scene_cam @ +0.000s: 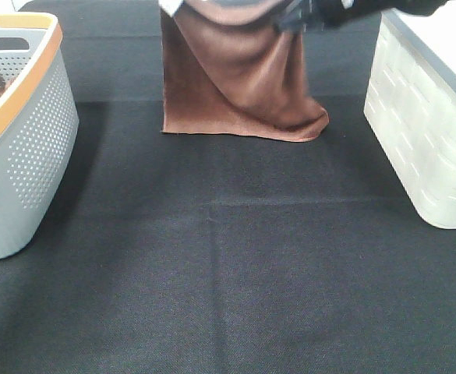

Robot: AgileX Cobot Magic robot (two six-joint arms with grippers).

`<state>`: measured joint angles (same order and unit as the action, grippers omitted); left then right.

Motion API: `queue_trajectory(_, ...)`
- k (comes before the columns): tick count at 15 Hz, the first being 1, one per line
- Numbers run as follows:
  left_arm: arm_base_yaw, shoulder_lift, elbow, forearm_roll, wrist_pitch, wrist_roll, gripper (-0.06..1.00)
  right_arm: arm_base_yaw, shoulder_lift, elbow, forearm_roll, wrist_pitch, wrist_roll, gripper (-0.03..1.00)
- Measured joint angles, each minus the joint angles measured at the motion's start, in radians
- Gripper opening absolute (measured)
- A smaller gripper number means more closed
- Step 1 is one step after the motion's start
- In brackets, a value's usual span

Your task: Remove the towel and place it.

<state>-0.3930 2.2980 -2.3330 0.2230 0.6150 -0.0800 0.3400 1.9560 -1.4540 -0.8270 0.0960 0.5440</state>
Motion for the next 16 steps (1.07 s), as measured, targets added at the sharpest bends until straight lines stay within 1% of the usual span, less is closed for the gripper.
queue_trajectory(2, -0.002, 0.014, 0.0, -0.035, 0.146, 0.0, 0.0, 0.0, 0.02, 0.0, 0.077, 0.14, 0.0, 0.0)
queue_trajectory(3, -0.002, 0.014, 0.0, -0.035, 0.146, 0.0, 0.0, 0.0, 0.02, 0.0, 0.077, 0.14, 0.0, 0.0)
queue_trajectory(5, -0.002, 0.015, 0.0, -0.086, 0.327, 0.0, 0.0, -0.001, 0.02, 0.0, 0.172, 0.218, -0.03, 0.0)
queue_trajectory(6, -0.002, 0.015, 0.0, -0.095, 0.415, 0.0, 0.0, -0.001, 0.02, 0.0, 0.254, 0.265, -0.081, 0.0)
queue_trajectory(7, -0.002, 0.015, 0.0, -0.106, 0.522, 0.0, 0.0, -0.001, 0.02, 0.0, 0.407, 0.338, -0.205, 0.0)
queue_trajectory(8, -0.002, 0.015, 0.0, -0.114, 0.576, 0.0, 0.0, -0.001, 0.02, 0.0, 0.507, 0.391, -0.323, 0.0)
queue_trajectory(10, -0.002, 0.015, 0.0, -0.154, 0.593, 0.0, 0.0, -0.001, 0.02, 0.0, 0.69, 0.49, -0.519, 0.0)
queue_trajectory(11, -0.005, 0.011, 0.016, -0.203, 0.595, 0.0, 0.0, -0.001, 0.02, 0.0, 0.798, 0.578, -0.6, 0.0)
queue_trajectory(12, -0.008, 0.009, 0.028, -0.213, 0.595, 0.0, 0.0, -0.001, 0.02, 0.0, 0.821, 0.604, -0.612, 0.0)
queue_trajectory(13, -0.015, -0.005, 0.09, -0.233, 0.594, 0.0, 0.0, -0.001, 0.019, -0.001, 0.862, 0.673, -0.622, 0.0)
queue_trajectory(16, -0.025, -0.061, 0.307, -0.252, 0.595, 0.0, 0.0, -0.001, 0.019, -0.001, 0.91, 0.803, -0.629, 0.0)
